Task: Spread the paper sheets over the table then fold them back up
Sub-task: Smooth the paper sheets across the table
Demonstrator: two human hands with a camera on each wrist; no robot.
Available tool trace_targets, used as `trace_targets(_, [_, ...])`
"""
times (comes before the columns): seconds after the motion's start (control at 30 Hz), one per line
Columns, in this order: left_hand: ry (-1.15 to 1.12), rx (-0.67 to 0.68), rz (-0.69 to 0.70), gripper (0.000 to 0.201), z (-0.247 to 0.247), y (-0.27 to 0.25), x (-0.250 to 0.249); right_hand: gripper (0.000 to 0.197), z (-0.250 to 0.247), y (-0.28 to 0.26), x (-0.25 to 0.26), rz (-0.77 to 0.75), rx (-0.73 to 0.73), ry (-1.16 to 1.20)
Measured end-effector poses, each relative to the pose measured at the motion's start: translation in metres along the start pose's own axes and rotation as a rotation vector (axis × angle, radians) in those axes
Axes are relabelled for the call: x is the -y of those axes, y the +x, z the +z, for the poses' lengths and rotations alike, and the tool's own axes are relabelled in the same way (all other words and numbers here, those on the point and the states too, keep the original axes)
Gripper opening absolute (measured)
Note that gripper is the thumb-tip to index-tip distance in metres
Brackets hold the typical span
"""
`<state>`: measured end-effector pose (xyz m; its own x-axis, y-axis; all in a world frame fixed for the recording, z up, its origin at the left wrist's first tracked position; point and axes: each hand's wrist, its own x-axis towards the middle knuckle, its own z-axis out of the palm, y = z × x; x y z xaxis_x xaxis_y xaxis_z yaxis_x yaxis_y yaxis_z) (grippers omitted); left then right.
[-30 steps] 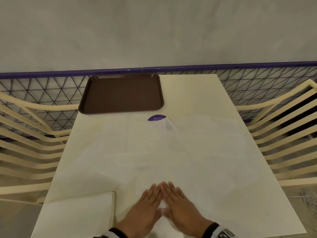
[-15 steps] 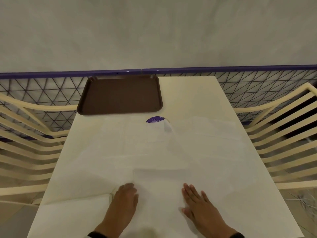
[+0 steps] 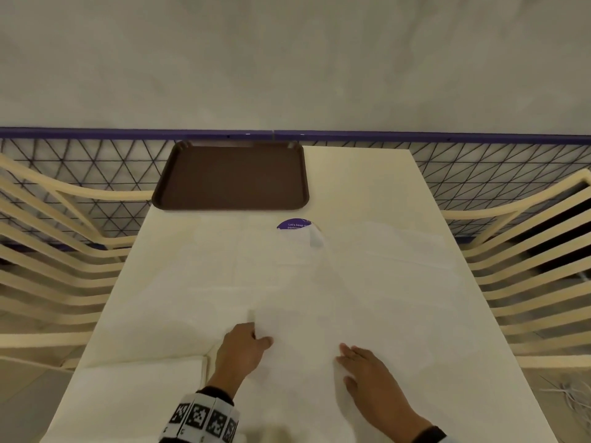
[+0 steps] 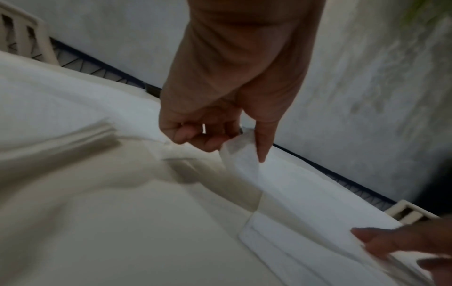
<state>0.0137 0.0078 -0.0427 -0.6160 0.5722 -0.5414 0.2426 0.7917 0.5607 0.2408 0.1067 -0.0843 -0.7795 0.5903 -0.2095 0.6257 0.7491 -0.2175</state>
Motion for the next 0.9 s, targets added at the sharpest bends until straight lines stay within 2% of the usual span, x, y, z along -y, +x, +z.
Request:
trace_targets(0.03, [-0.007, -0.032, 0.049, 0.014, -0.003, -0.005, -0.002, 0.053, -0.005, 0.003, 0.003, 0.003, -0.033, 0.002])
trace_targets(0.1, [-0.019, -0.110, 0.157, 0.036, -0.007, -0.015, -0.007, 0.055, -0.024, 0.013, 0.014, 0.011, -0.068, -0.031])
trace_targets(0.13, [-0.020, -0.135, 0.212, 0.040, -0.009, -0.020, -0.009, 0.058, -0.035, 0.019, 0.022, -0.004, -0.061, -0.028])
trace_targets(0.23, [-0.051, -0.135, 0.356, 0.039, -0.014, -0.033, -0.010, 0.072, -0.056, 0.044, 0.043, -0.073, 0.006, 0.139])
trace_targets(0.3, [-0.078, -0.125, 0.404, 0.037, -0.016, -0.036, -0.007, 0.085, -0.067, 0.063, 0.058, -0.121, 0.031, 0.238])
trace_targets(0.4, [-0.052, -0.144, 0.468, 0.026, -0.019, -0.041, -0.001, 0.099, -0.071, 0.090, 0.074, -0.177, 0.196, 0.321])
trace_targets(0.47, [0.050, -0.164, 0.578, 0.024, -0.022, -0.044, 0.005, 0.102, -0.072, 0.103, 0.080, -0.211, 0.283, 0.335])
trace_targets(0.53, [0.169, -0.174, 0.740, 0.038, -0.026, -0.048, 0.014, 0.095, -0.074, 0.110, 0.085, -0.246, 0.345, 0.393])
trace_targets(0.57, [0.219, -0.191, 0.821, 0.047, -0.029, -0.051, 0.020, 0.085, -0.074, 0.112, 0.087, -0.268, 0.376, 0.443])
trace_targets(0.63, [0.258, -0.242, 0.890, 0.057, -0.039, -0.060, 0.029, 0.056, -0.079, 0.114, 0.095, -0.270, 0.452, 0.564])
trace_targets(0.73, [0.099, -0.343, 0.816, 0.061, -0.063, -0.073, 0.043, 0.024, -0.086, 0.112, 0.111, -0.281, 0.504, 0.651])
trace_targets(0.8, [-0.079, -0.388, 0.647, 0.067, -0.080, -0.079, 0.051, 0.019, -0.091, 0.108, 0.125, -0.269, 0.511, 0.691])
trace_targets(0.83, [-0.160, -0.362, 0.521, 0.066, -0.088, -0.082, 0.054, 0.019, -0.093, 0.107, 0.134, -0.267, 0.521, 0.706])
trace_targets(0.87, [-0.223, -0.317, 0.411, 0.055, -0.096, -0.083, 0.058, 0.018, -0.095, 0.105, 0.144, -0.278, 0.533, 0.711])
trace_targets(0.9, [-0.267, -0.290, 0.341, 0.035, -0.102, -0.082, 0.064, 0.016, -0.096, 0.104, 0.154, -0.287, 0.553, 0.711])
